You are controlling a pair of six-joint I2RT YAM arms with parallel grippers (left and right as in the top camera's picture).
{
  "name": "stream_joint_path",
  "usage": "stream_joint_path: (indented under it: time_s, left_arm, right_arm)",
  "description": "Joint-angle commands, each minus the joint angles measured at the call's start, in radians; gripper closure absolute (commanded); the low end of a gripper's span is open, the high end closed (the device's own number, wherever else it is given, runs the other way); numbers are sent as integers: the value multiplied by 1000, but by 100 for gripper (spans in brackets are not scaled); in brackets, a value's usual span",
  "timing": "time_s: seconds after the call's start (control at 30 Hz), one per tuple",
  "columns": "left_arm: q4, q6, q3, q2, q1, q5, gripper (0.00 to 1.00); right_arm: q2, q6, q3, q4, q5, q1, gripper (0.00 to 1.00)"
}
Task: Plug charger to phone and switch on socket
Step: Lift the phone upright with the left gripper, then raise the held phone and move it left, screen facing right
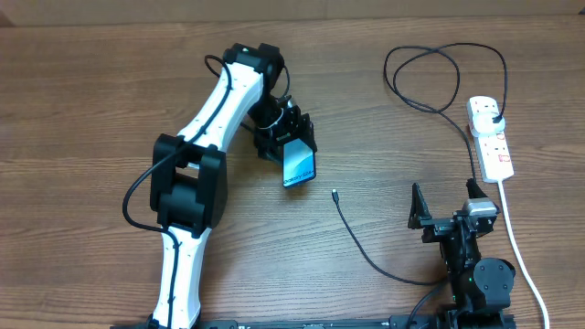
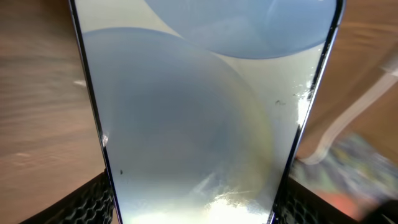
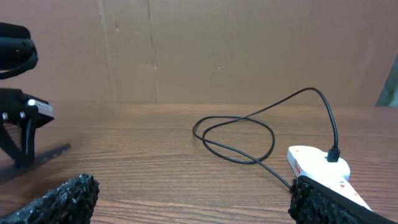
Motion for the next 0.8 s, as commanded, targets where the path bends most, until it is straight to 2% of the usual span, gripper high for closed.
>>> stream_joint_path:
  time_s: [0.0,0.27,0.67,0.77]
  left_arm:
    - [-15,36,26,-2,35,293,25]
    - [-18,67,26,-2,90,597,25]
    - [-18,96,26,-2,126,822,27]
    - [-18,95,26,-2,136,835,26]
  right_arm:
    - [-6,-1,-10,6,5,0,0]
    - [-6,-2,-10,6,5,0,0]
    - [-6,-2,-10,6,5,0,0]
    - [-6,-2,-10,6,5,0,0]
